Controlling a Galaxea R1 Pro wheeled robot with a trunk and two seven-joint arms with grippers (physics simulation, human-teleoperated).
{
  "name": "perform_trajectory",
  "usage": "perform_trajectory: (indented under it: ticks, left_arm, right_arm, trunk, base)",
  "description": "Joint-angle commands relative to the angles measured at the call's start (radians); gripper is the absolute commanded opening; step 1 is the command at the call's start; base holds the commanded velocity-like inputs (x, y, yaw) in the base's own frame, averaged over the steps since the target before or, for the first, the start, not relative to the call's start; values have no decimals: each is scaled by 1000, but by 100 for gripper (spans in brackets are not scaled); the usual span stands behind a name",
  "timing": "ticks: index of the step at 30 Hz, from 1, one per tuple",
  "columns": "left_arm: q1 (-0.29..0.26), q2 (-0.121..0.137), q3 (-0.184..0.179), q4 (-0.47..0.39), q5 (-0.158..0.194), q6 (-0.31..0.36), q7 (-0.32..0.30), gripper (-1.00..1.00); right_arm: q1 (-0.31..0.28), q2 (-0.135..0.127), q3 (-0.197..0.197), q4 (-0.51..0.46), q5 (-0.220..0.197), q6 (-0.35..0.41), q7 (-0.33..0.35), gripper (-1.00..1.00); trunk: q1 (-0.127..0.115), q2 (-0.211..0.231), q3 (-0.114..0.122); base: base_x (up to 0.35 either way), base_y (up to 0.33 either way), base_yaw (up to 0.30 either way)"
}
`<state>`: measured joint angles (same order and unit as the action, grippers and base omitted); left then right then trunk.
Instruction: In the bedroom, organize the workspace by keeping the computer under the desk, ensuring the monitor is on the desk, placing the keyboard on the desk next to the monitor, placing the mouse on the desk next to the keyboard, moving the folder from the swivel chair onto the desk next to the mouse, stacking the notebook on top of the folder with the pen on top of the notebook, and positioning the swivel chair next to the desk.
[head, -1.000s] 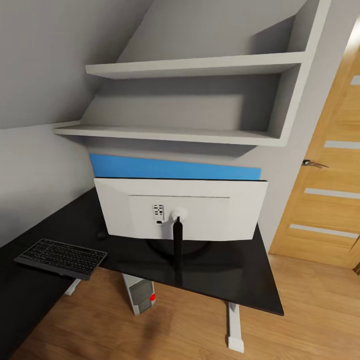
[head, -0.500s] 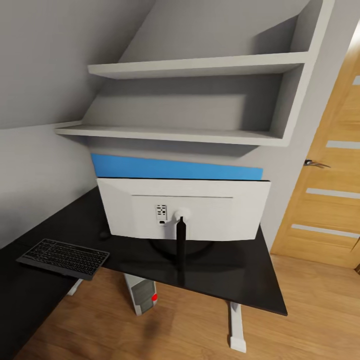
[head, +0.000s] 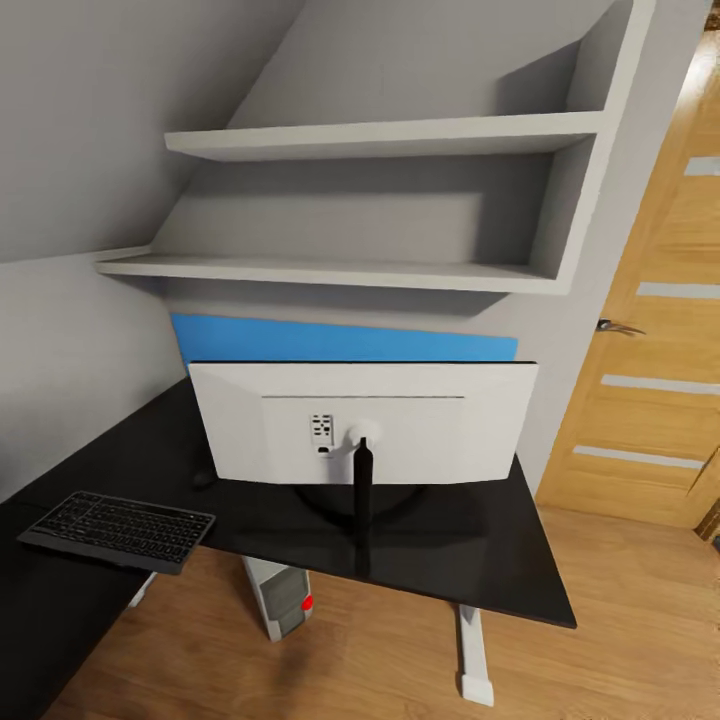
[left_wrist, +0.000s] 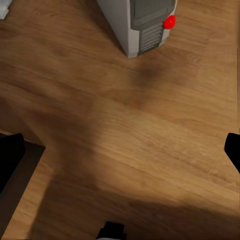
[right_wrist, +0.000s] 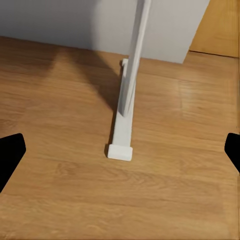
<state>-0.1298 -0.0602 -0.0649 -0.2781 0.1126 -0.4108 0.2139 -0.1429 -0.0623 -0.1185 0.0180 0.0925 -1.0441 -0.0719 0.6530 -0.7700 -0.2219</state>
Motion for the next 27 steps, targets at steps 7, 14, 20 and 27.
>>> perform_trajectory:
  ticks: [7, 14, 20, 27]
  left_arm:
    - [-1, 0, -7, 0, 10, -3, 4, 100]
    - [-1, 0, -7, 0, 10, -3, 4, 100]
    - [-1, 0, -7, 0, 10, -3, 3, 100]
    - [-1, 0, -7, 0, 10, -3, 4, 100]
  right_arm:
    - [-1, 0, -4, 2, 10, -3, -8, 100]
    - [-1, 1, -4, 2, 10, -3, -8, 100]
    - [-1, 1, -4, 2, 10, -3, -8, 100]
    - [-1, 0, -4, 2, 10, -3, -8, 100]
  trunk:
    - [0, -1, 7]
    - [0, -1, 14]
    - [0, -1, 18]
    - [0, -1, 19]
  base:
    - [7, 12, -172]
    - [1, 2, -166]
    - [42, 92, -98]
    - [62, 102, -12]
